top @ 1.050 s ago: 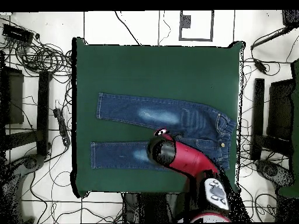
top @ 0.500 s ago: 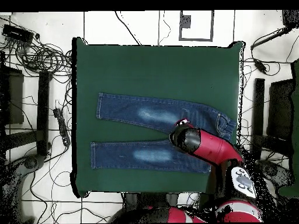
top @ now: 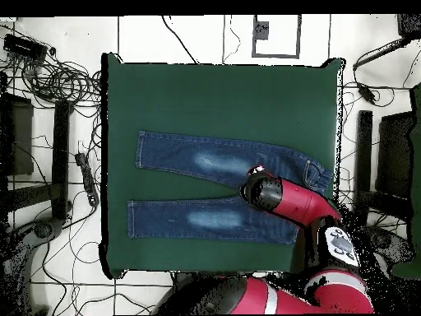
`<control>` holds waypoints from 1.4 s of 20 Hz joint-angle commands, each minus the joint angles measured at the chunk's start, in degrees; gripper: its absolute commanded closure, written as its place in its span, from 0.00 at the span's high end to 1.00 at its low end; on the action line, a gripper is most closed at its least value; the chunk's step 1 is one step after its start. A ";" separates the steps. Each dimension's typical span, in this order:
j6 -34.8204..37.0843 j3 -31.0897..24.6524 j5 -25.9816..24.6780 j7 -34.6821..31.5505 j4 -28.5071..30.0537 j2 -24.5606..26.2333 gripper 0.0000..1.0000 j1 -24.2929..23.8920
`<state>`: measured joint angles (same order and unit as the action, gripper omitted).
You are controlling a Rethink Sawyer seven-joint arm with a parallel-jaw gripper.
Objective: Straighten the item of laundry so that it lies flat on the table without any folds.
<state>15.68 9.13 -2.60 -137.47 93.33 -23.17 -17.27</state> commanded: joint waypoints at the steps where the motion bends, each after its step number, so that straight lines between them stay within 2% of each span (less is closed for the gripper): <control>1: 6.76 -9.44 -3.50 6.01 -3.38 -0.11 0.00 -0.95; 7: 8.28 -13.30 -6.88 10.65 -5.07 0.56 0.00 -6.92; 13: 10.71 -15.81 -11.06 12.96 -7.86 0.70 0.00 -10.28; 18: 12.06 -17.15 -13.74 12.27 -8.89 0.90 0.00 -11.59; 24: 11.25 -17.52 -15.39 8.48 -7.20 0.38 0.00 -11.42; 28: 12.13 -18.45 -15.89 9.26 -7.53 0.35 0.00 -12.28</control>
<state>24.07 -1.75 -15.33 -137.41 87.58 -23.02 -29.56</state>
